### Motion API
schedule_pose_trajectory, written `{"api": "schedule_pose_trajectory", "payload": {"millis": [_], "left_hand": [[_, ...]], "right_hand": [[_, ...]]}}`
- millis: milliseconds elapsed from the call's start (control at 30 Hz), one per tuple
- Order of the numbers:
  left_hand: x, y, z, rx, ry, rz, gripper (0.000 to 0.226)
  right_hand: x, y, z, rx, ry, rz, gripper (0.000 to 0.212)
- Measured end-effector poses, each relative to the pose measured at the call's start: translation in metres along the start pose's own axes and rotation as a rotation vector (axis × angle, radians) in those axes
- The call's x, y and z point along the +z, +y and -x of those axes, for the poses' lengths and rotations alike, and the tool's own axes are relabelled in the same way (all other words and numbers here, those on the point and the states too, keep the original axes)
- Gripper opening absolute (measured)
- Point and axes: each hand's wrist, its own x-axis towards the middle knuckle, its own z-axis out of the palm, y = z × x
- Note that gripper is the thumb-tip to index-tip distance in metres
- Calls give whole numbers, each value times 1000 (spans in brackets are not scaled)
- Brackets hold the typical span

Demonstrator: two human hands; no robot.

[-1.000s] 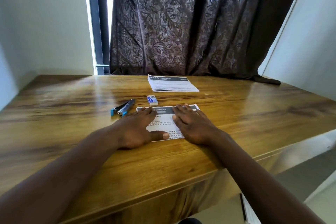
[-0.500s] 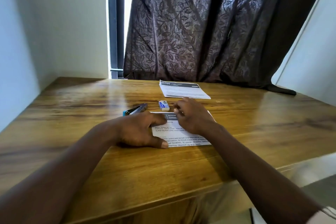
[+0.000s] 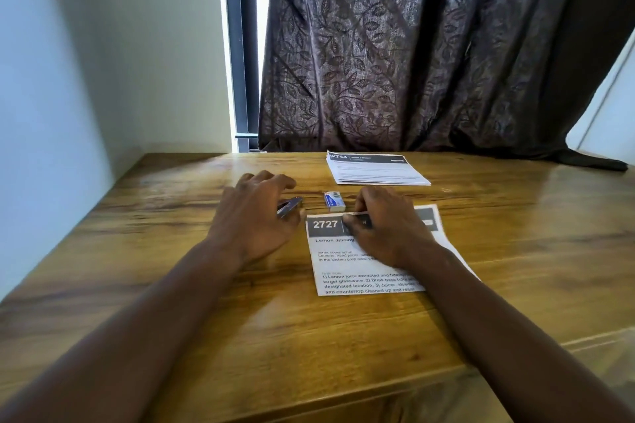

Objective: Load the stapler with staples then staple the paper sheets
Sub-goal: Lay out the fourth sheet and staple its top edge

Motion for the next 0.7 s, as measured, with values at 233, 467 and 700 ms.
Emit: {"api": "schedule_pose_trajectory", "payload": {"millis": [233, 467, 700], "left_hand": [[5, -9, -5, -159, -121, -31, 45], [10, -8, -13, -335, 83, 550, 20], [7, -5, -20, -603, -84, 1470, 25]], "right_hand": [[2, -3, 1, -116, 31, -125, 10], [6, -6, 2, -94, 46, -408, 20], [3, -11, 2, -165, 71, -309, 33]]}}
